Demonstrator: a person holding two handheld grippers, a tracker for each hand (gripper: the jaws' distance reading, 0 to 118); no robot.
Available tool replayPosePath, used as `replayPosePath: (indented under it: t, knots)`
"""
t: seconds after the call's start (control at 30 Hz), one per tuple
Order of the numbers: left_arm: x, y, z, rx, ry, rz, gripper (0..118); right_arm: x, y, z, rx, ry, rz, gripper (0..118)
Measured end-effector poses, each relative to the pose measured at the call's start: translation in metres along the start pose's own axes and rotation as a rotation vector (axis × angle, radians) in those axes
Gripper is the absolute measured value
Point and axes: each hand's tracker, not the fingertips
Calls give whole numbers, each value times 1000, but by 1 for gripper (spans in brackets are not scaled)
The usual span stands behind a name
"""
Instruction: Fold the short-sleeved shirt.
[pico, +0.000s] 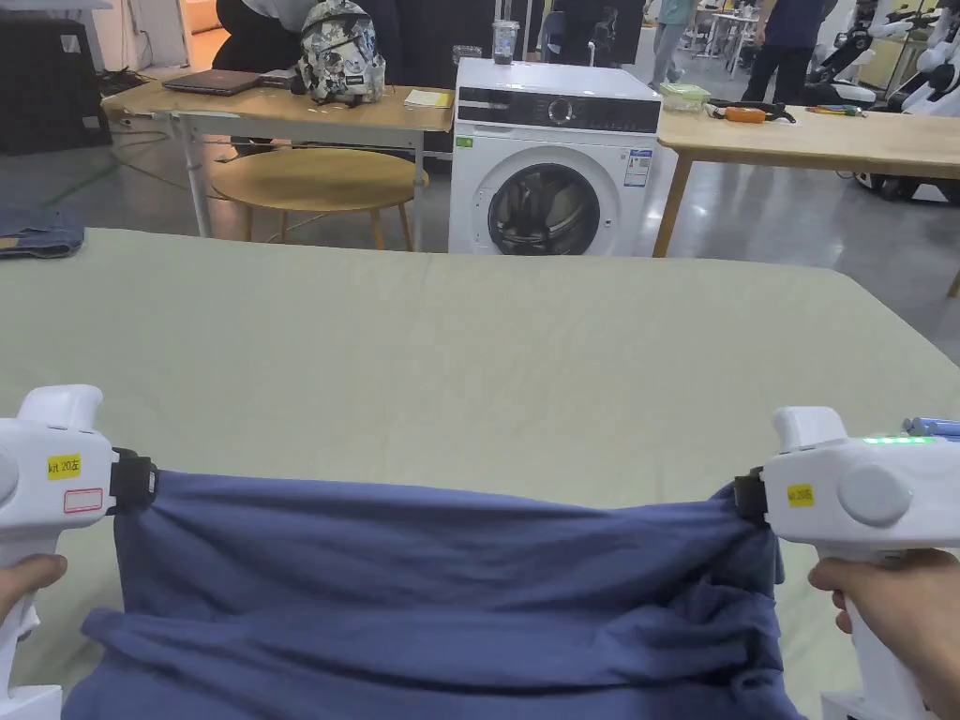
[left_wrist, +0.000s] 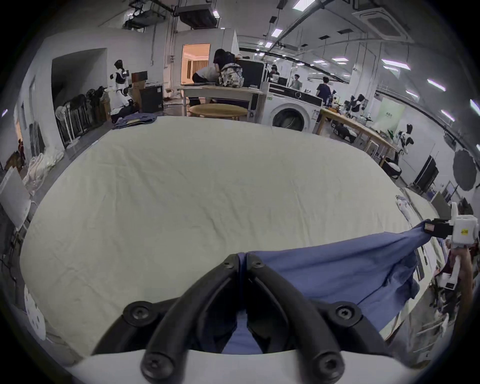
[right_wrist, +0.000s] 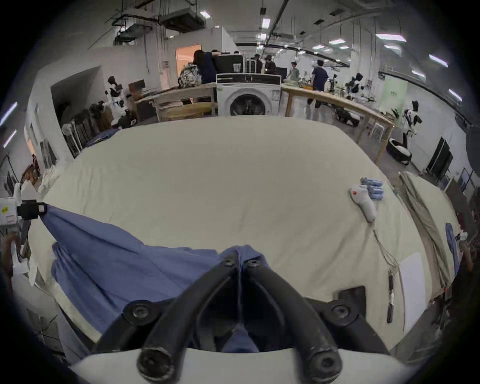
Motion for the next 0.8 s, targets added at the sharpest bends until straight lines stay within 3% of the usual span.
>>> replayPosePath:
  t: [0.27, 0.5, 0.8]
  knots:
    - [-18, -52, 27, -21, -34, 8, 0, 9, -62, 35, -23, 24, -23, 0]
    - [-25, -102, 31, -128, -38, 30, 0, -6, -110, 47, -113, 0, 27, 0]
    - [-26, -142, 4, -273, 34, -43, 0, 2, -148, -2, -268, -75, 87, 1]
